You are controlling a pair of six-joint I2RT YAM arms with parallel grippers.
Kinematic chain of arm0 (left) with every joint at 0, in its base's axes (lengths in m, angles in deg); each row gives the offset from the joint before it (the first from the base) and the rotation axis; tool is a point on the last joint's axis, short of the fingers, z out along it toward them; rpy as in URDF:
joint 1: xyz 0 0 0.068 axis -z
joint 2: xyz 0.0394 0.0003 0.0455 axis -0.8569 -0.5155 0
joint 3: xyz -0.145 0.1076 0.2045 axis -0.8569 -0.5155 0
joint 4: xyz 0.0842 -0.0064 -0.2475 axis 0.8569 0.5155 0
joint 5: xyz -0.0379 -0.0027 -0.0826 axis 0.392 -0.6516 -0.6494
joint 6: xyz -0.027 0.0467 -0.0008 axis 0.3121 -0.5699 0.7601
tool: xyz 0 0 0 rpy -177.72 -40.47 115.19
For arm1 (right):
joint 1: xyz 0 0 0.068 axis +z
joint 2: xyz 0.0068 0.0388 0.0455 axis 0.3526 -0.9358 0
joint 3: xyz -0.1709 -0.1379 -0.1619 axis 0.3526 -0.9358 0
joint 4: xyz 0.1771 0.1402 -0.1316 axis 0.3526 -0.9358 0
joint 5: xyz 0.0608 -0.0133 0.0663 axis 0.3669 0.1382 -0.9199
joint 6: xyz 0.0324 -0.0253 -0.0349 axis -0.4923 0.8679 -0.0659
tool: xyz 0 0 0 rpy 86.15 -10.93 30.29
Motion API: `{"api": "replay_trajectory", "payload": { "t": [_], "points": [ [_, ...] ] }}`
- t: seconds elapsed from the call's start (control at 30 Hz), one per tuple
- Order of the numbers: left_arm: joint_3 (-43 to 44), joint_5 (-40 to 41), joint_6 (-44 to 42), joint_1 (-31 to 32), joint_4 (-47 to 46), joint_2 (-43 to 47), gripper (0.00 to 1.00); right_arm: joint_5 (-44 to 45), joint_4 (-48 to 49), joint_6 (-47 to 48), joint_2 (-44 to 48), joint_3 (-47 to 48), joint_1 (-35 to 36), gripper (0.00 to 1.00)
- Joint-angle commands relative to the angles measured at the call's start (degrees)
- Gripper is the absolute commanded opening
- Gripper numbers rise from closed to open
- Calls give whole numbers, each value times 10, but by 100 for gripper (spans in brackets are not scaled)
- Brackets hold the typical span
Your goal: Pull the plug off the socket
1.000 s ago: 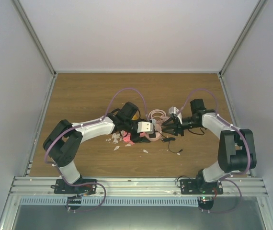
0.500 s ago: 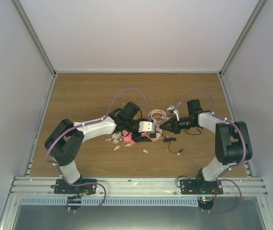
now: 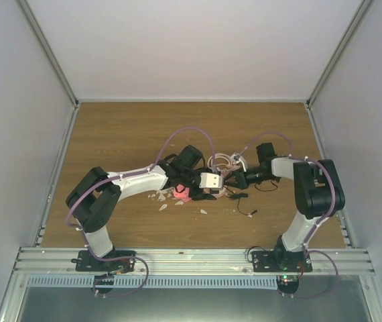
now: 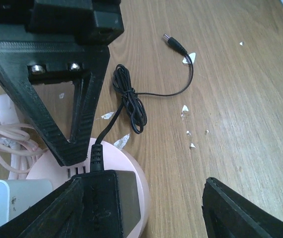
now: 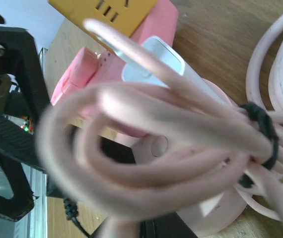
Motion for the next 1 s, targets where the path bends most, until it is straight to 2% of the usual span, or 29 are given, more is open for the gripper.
{"api": "replay_trajectory", "payload": {
  "t": [0.0, 0.4, 0.53, 0.97],
  "points": [
    [13, 17, 3, 7, -34, -5, 67, 7, -3, -6, -30, -2, 4, 1],
    [21, 49, 4, 6, -34, -17, 65, 19, 5, -32, -64, 4, 4, 1],
    [39, 50, 4, 7, -19, -32, 58, 25, 9, -39, -66, 2, 4, 0],
    [79, 21, 28, 8, 23, -64, 25, 52, 3, -53, -79, 12, 4, 1]
  ]
}}
